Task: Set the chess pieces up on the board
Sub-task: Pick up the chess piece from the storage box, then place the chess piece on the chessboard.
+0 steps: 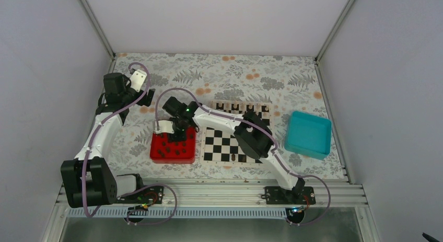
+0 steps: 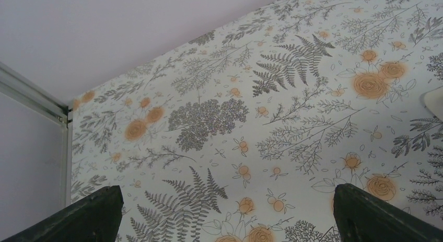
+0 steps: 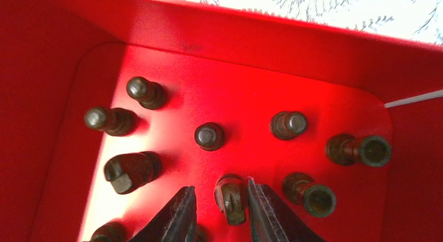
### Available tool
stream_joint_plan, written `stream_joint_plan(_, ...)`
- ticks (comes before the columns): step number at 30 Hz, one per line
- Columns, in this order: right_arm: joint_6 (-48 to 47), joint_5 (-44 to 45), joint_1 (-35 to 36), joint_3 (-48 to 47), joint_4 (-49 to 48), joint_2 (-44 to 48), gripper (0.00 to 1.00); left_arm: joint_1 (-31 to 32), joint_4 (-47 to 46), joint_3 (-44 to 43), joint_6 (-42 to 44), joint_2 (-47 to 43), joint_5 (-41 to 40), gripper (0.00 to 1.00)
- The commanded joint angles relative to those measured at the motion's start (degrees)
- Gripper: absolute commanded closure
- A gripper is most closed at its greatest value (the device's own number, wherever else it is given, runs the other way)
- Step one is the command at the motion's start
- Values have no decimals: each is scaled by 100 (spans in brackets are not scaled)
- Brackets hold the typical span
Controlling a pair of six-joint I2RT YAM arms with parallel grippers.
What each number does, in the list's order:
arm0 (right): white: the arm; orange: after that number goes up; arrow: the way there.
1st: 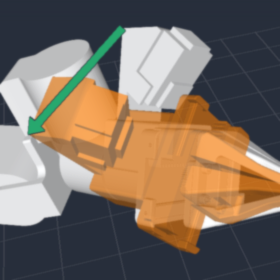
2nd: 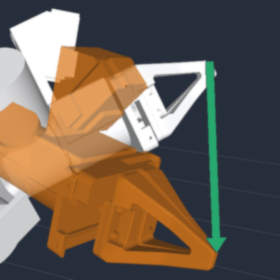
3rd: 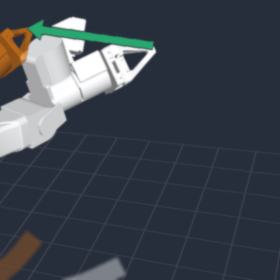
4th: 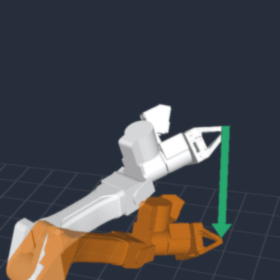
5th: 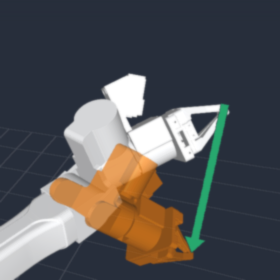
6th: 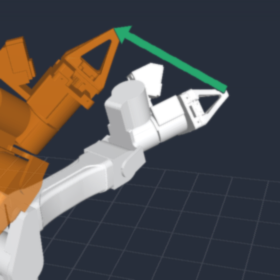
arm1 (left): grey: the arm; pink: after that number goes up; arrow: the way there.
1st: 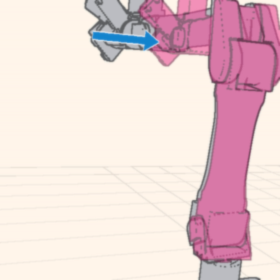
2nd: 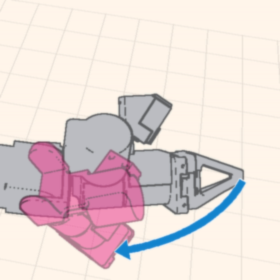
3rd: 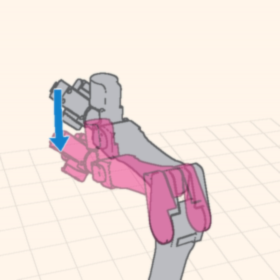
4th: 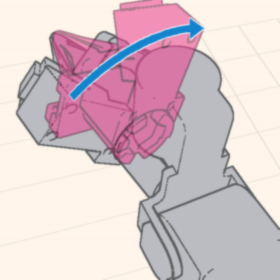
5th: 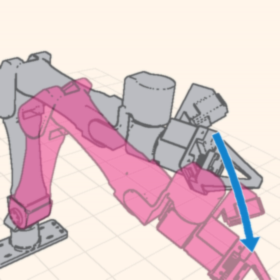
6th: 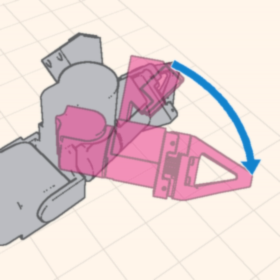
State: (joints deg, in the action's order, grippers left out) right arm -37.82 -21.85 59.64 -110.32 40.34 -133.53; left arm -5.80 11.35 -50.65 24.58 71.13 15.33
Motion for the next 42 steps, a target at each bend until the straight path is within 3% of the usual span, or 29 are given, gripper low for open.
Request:
stream_joint_plan(1,12,54,50,-112,-89,-171,72,-19,-56,21,-85,-100,151,0)
stream_joint_plan(6,22,83,52,-108,-126,-232,74,-18,-46,25,-89,-127,163,0)
stream_joint_plan(13,12,-106,48,-17,-137,-68,93,-24,-48,38,-87,-101,147,0)
stream_joint_plan(23,196,-328,-257,418,195,1548,96,-23,-47,56,-94,-143,81,0)
stream_joint_plan(32,162,-71,-763,2340,217,3464,95,-24,-37,21,-102,-174,45,0)
stream_joint_plan(42,223,211,-793,4478,-165,4530,94,-26,4,25,-111,-197,27,0)
